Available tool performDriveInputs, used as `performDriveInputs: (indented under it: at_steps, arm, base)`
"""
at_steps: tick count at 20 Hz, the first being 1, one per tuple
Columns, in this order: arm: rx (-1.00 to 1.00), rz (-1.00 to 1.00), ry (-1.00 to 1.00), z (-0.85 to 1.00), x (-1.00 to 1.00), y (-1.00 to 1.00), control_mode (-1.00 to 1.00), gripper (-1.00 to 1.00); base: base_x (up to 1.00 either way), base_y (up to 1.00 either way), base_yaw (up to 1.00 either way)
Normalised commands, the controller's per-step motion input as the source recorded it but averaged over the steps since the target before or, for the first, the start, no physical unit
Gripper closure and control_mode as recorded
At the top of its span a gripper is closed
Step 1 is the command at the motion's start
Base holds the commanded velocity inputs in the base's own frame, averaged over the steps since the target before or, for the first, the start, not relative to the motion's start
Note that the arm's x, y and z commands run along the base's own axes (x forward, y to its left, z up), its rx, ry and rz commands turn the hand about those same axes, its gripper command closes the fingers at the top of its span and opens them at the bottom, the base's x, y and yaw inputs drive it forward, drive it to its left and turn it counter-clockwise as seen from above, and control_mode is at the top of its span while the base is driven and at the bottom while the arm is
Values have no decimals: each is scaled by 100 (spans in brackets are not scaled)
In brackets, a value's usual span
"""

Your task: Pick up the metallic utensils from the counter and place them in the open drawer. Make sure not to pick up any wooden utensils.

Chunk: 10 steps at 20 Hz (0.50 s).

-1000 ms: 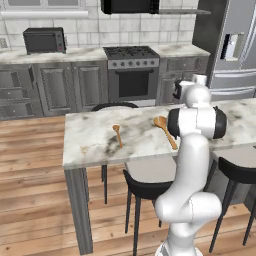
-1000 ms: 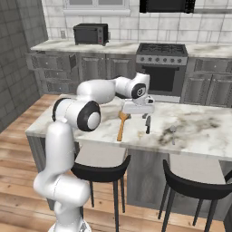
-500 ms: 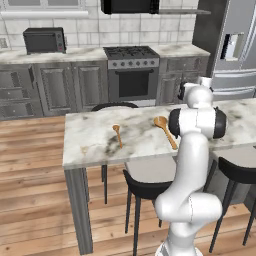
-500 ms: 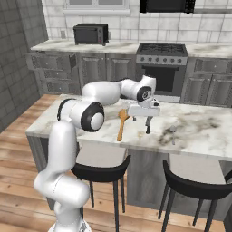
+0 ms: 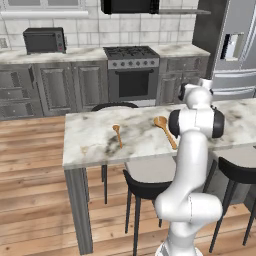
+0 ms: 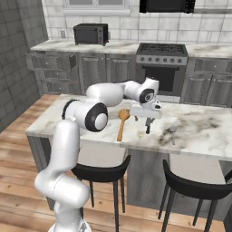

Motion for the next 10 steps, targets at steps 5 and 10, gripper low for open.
performDriveInputs:
  at_steps: [5, 10]
  arm:
    - [-7, -10, 16, 0, 26, 0, -100, -100]
    - [-9, 0, 16, -4, 23, -4, -100, -100]
  base:
    - [0, 0, 0]
    - [0, 0, 0]
